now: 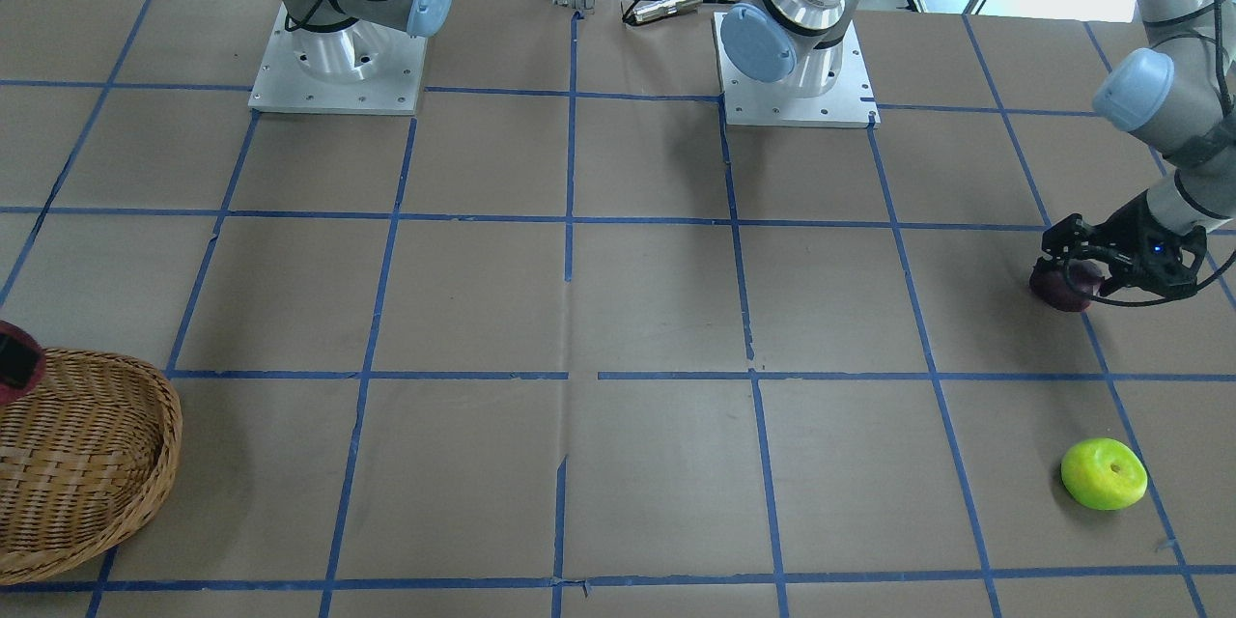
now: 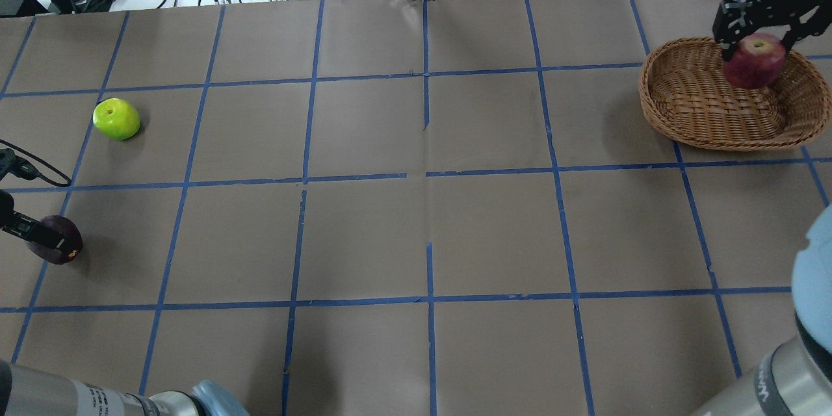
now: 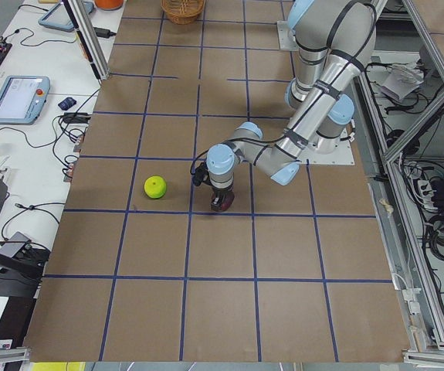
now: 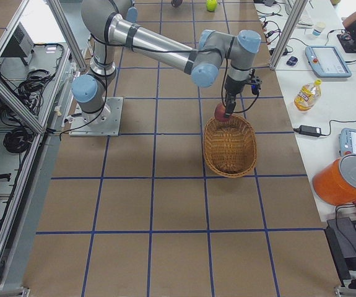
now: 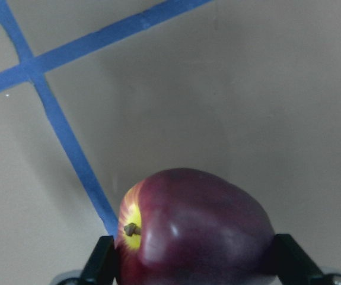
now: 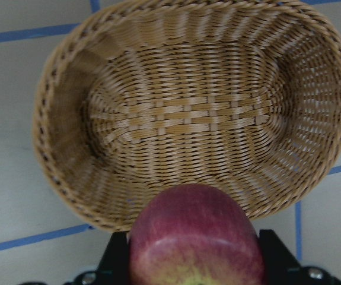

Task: Put all apples into basket
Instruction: 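Carry red-yellow apple into basket with right while left grasps dark apple, then release dark apple at table center with left while right withdraws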

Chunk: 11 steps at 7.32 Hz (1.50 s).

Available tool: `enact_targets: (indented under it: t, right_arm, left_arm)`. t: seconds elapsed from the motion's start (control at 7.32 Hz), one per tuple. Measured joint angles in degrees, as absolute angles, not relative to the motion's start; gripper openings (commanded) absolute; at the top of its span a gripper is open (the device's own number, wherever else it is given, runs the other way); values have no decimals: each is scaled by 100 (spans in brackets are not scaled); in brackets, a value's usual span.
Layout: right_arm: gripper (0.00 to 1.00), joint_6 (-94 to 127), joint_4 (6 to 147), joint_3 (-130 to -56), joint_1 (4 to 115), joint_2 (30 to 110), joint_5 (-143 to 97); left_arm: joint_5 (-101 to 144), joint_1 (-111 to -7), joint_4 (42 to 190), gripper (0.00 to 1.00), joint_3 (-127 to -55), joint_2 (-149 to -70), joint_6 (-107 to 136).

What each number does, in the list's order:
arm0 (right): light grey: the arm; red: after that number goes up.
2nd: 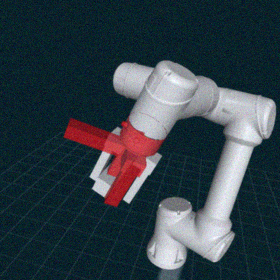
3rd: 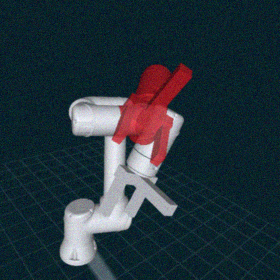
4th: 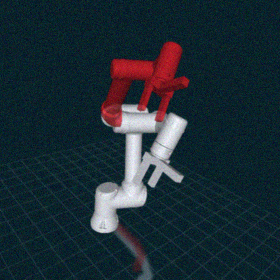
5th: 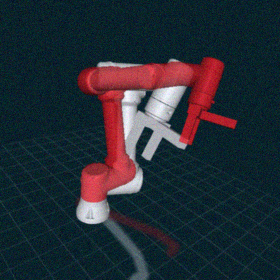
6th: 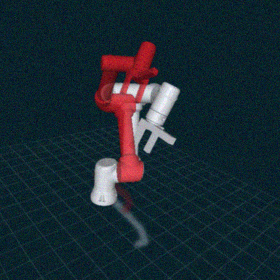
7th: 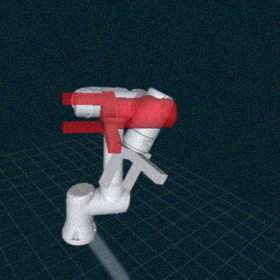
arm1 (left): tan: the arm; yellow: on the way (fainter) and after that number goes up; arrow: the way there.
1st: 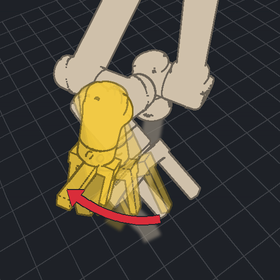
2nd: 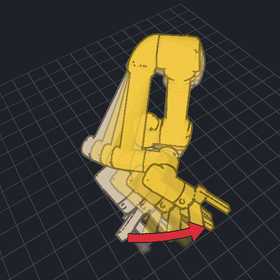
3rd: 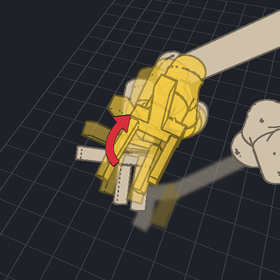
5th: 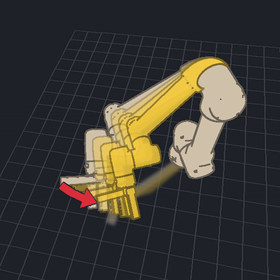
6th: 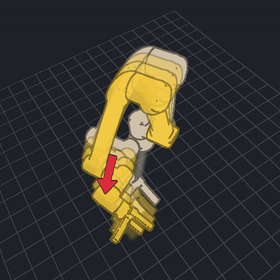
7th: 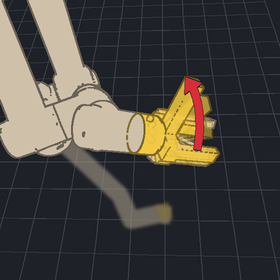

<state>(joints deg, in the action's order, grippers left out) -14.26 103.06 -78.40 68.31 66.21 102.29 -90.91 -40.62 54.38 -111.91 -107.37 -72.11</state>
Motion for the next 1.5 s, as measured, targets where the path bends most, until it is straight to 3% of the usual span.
enact_targets:
  t: [0.27,0.55,0.68,0.82,1.5]
  right_arm:
    - [0,-2091,11117,-7835,6350,6067,10379]
    - [0,-2433,11960,-7811,6135,5500,10367]
    - [13,-2405,12076,-7816,6112,5381,10349]
    - [99,-2258,12085,-7819,6106,5314,10337]
    - [100,-2040,11349,-7759,6191,5551,10040]
  left_arm:
    - [-9160,-4166,5843,0,-11098,-10359,-7099]
    - [-9059,-4983,6057,0,-11055,-9984,-6241]
    - [-8967,-5718,6079,0,-11051,-9874,-5383]
    - [-8812,-6504,6075,0,-11046,-9851,-4307]
    - [-8210,-9762,5180,0,-10768,-10446,676]
